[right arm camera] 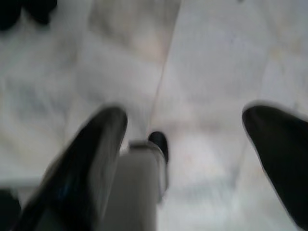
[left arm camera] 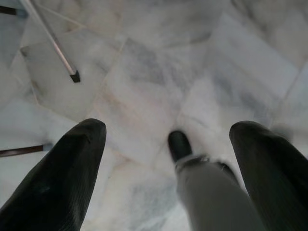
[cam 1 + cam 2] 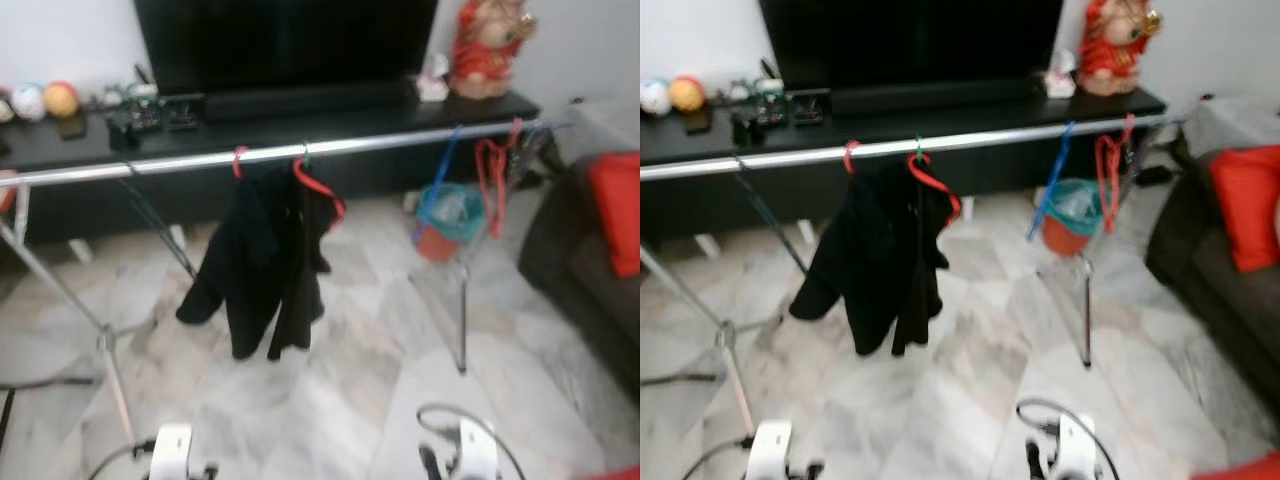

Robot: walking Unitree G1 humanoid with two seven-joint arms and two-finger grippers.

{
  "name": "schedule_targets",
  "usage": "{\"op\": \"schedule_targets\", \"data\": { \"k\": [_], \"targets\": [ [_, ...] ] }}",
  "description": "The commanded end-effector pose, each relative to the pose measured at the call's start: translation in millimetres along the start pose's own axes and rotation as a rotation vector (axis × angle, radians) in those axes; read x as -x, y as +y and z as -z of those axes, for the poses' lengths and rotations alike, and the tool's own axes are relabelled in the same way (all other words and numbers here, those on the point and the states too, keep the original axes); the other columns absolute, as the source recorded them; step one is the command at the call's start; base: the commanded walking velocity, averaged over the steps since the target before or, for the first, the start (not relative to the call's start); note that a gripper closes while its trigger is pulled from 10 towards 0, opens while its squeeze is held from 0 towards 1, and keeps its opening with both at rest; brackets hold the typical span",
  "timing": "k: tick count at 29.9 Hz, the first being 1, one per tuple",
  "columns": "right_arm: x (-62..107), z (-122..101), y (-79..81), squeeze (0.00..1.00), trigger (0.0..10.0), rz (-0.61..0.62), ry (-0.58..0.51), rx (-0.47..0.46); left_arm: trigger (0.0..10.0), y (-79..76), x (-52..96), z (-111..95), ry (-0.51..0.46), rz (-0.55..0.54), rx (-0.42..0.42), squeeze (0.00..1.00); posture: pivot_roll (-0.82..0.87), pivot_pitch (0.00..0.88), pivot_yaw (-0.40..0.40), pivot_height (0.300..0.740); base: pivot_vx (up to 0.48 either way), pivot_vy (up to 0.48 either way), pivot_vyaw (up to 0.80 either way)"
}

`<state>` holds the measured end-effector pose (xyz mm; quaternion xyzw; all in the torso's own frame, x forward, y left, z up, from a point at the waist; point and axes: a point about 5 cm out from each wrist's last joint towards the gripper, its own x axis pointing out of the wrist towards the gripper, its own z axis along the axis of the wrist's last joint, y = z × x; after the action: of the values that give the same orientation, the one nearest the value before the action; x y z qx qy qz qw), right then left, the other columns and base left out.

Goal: Hang hanger

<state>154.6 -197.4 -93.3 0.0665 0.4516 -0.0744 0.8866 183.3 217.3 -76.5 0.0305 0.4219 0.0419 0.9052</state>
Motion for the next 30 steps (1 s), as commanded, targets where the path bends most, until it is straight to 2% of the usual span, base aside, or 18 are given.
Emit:
{"op": "schedule_targets", "data": {
  "k": [1,13,16,30],
  "targets": [
    [-3.0,-14.5,1.0,0.0,10.0,-0.004,-0.041,0.017,10.0,-1.1,2.4,10.5,0.031,0.0,0.007,0.0,-0.04,0.0,-0.006,0.74,-0.247,0.0,0.0],
    [-3.1,-15.4,2.2,0.0,10.0,-0.011,-0.047,0.033,10.0,-0.9,2.6,11.6,0.035,-0.006,0.004,0.0,-0.04,0.0,-0.008,0.74,-0.062,0.0,0.0],
    [-3.1,-16.8,2.1,0.0,10.0,-0.018,-0.058,0.043,10.0,-0.6,2.8,11.4,0.028,-0.011,0.03,0.0,-0.04,0.0,-0.008,0.74,0.0,0.0,0.0],
    [-3.4,-17.9,4.8,0.0,10.0,-0.039,-0.063,0.053,10.0,2.6,3.2,13.0,0.039,-0.026,0.031,0.0,-0.04,0.0,-0.009,0.74,0.0,0.0,0.79]
  ]
}}
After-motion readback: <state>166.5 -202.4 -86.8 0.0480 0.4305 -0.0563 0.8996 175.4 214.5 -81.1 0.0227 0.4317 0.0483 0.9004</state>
